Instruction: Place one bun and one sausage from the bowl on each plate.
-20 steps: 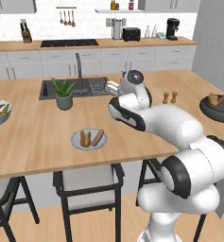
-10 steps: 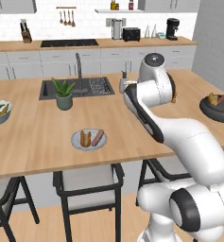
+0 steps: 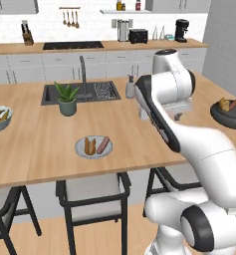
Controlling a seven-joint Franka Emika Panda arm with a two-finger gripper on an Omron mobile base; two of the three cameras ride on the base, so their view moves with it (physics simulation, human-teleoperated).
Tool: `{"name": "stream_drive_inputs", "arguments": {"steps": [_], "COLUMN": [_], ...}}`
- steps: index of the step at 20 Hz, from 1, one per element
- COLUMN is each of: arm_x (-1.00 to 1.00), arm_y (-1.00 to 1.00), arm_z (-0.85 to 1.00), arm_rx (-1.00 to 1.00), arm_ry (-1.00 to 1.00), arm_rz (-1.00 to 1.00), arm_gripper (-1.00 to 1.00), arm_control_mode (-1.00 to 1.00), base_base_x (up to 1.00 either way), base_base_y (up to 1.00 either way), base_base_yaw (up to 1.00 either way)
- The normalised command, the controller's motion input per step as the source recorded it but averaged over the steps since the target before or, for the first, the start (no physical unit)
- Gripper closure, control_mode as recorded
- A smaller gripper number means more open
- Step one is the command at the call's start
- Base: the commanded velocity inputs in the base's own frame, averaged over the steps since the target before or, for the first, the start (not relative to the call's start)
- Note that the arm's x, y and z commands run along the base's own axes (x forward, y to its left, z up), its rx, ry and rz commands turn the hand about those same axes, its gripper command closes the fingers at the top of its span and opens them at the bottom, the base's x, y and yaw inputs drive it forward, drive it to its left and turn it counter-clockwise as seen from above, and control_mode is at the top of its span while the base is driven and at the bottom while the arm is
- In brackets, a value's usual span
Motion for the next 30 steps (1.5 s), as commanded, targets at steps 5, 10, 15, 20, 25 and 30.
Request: {"name": "stream_drive_inputs", "arguments": {"steps": [5, 10, 15, 20, 25, 30], "arm_x": [-0.73, 0.00, 0.00, 0.00, 0.00, 0.00], "arm_y": [-0.15, 0.00, 0.00, 0.00, 0.00, 0.00], "arm_z": [-0.07, 0.00, 0.00, 0.00, 0.00, 0.00], "arm_rx": [0.00, 0.00, 0.00, 0.00, 0.00, 0.00], "arm_ry": [0.30, 0.00, 0.00, 0.00, 0.00, 0.00], "arm_rz": [0.05, 0.00, 0.00, 0.00, 0.00, 0.00], "arm_gripper": [-1.00, -1.00, -1.00, -1.00, -1.00, -1.00], "arm_control_mode": [1.00, 1.00, 1.00, 1.00, 1.00, 1.00], "base_base_x": [-0.17, -0.76, -0.22, 0.30, 0.66, 0.83], "base_base_y": [-0.09, -0.96, -1.00, -1.00, -0.94, -0.24], "base_base_yaw": [0.00, 0.00, 0.00, 0.07, 0.02, -0.03]}}
